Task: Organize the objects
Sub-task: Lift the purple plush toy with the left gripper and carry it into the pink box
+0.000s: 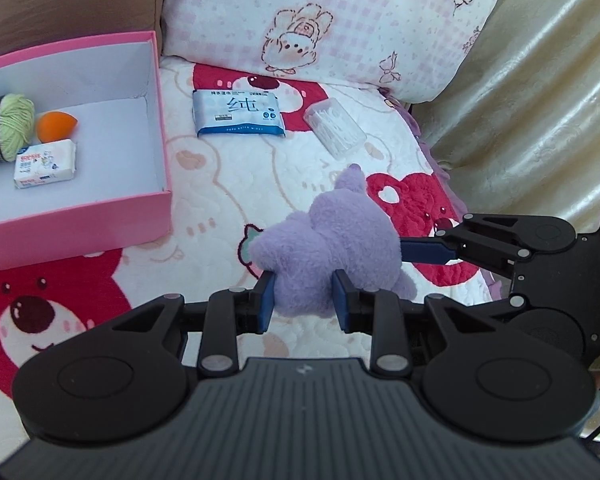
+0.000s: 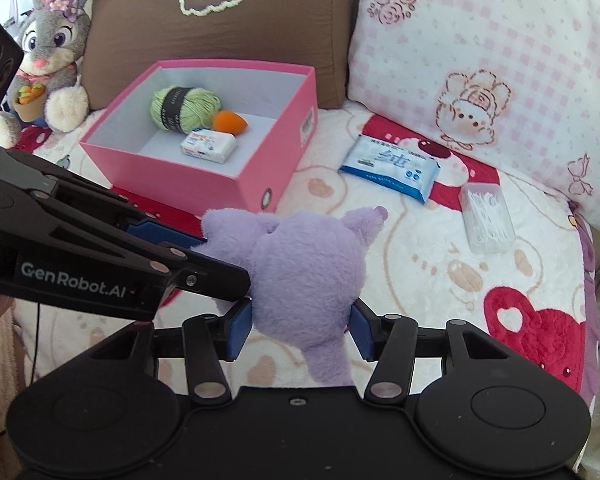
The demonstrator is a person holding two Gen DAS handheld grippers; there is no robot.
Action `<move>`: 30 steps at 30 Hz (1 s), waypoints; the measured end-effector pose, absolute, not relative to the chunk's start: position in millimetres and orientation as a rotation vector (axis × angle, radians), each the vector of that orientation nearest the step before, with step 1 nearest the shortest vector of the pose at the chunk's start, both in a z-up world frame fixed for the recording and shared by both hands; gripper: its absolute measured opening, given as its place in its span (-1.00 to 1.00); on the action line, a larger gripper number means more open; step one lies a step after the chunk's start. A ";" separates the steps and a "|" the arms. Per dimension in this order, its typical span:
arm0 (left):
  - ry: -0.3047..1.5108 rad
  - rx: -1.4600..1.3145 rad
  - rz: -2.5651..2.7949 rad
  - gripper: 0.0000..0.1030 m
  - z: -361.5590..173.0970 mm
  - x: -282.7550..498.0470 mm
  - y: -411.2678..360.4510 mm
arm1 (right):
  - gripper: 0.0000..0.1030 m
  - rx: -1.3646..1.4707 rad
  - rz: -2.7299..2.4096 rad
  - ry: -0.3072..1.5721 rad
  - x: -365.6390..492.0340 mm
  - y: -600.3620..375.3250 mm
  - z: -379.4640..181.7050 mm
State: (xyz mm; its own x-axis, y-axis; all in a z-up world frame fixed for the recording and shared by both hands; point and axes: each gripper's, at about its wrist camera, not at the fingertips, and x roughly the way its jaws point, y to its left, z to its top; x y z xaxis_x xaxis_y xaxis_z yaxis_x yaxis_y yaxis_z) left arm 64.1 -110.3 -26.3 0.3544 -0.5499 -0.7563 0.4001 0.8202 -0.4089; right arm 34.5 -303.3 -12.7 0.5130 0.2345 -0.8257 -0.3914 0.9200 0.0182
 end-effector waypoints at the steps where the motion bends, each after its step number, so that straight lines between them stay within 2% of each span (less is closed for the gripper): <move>1: 1.041 -0.157 -0.618 -0.45 -22.6 63.7 -106.1 | 0.12 -0.171 0.388 0.960 34.2 -300.5 -9.3; 12: 0.986 -0.041 -0.643 -0.46 19.7 48.0 -66.1 | 0.19 -0.234 0.476 0.933 21.2 -257.1 28.5; 14: 0.969 -0.063 -0.640 -0.45 25.9 51.2 -60.0 | 0.28 -0.234 0.477 0.914 20.8 -252.5 33.5; 30: 0.868 -0.284 -0.612 -0.39 55.0 108.0 0.1 | 0.28 -0.248 0.507 0.732 65.6 -220.5 78.7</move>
